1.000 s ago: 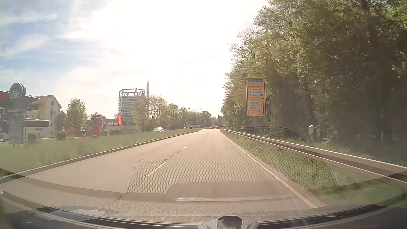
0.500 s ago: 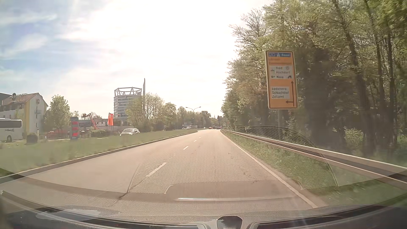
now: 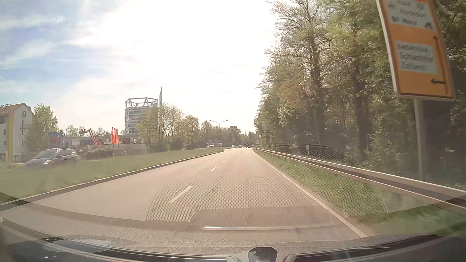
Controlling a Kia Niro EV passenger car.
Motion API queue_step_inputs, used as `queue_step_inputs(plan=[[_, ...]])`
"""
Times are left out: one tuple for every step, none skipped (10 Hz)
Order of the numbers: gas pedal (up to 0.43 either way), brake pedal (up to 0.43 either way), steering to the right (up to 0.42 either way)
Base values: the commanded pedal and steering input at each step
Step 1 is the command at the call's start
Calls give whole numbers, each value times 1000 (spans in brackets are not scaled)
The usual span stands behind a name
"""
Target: Follow the waypoints while adhering to traffic rules and regulations
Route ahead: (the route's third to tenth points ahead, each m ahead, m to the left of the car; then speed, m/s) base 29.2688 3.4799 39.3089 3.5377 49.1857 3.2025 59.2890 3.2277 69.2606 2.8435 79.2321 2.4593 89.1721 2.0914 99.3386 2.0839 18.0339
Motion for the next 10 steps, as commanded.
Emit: queue_step_inputs(plan=[[79,0,0],[79,0,0],[79,0,0],[79,0,0],[79,0,0],[39,0,0],[0,0,0],[0,0,0],[0,0,0],[0,0,0]])
